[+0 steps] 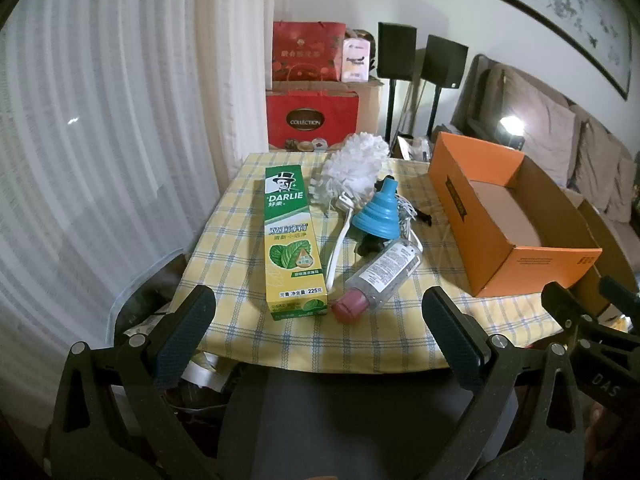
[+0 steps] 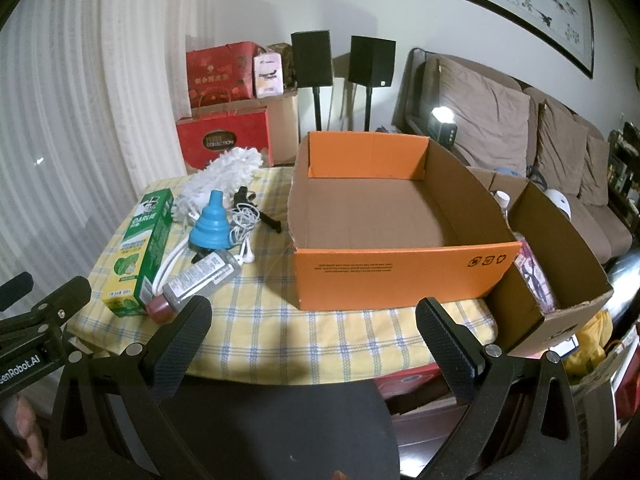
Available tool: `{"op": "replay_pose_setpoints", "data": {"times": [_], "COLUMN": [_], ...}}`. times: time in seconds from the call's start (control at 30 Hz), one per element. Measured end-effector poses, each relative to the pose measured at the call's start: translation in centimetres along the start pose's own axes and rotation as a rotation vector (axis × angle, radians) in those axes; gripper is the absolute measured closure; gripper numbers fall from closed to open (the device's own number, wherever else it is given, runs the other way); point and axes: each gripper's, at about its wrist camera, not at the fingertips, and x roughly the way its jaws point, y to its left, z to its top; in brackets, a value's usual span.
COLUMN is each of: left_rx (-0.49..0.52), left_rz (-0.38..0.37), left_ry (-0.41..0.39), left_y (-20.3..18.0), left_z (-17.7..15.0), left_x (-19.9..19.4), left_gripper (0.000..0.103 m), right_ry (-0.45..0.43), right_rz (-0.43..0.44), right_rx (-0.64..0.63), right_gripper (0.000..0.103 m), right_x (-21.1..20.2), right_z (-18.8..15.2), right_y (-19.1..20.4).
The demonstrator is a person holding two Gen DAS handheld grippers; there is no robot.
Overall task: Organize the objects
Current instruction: 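Move the right gripper toward the green DARLIE toothpaste box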
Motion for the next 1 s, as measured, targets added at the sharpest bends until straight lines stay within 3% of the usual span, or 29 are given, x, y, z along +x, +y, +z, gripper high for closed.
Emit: {"op": "replay_pose_setpoints", "data": {"times": [0.63,1.0], "left_rx": [0.014,-0.049], "left_rz": [-0.01,-0.031], "left_ry": [0.02,0.072], "left_y": [1.9,5.9], "left_z": [-0.4,-0.5], "left_x": [1.9,5.8], "left_gripper": [0.0,0.0], "right_ry": [0.015,0.025], "right_rz": [0.01,0.098], "right_rx": [-0.015,-0.085], "right_gripper": [0.0,0.0], "right_x": [0.8,2.5], "right_z": [-0.1,0.1], "right_y": [0.4,2.6]}}
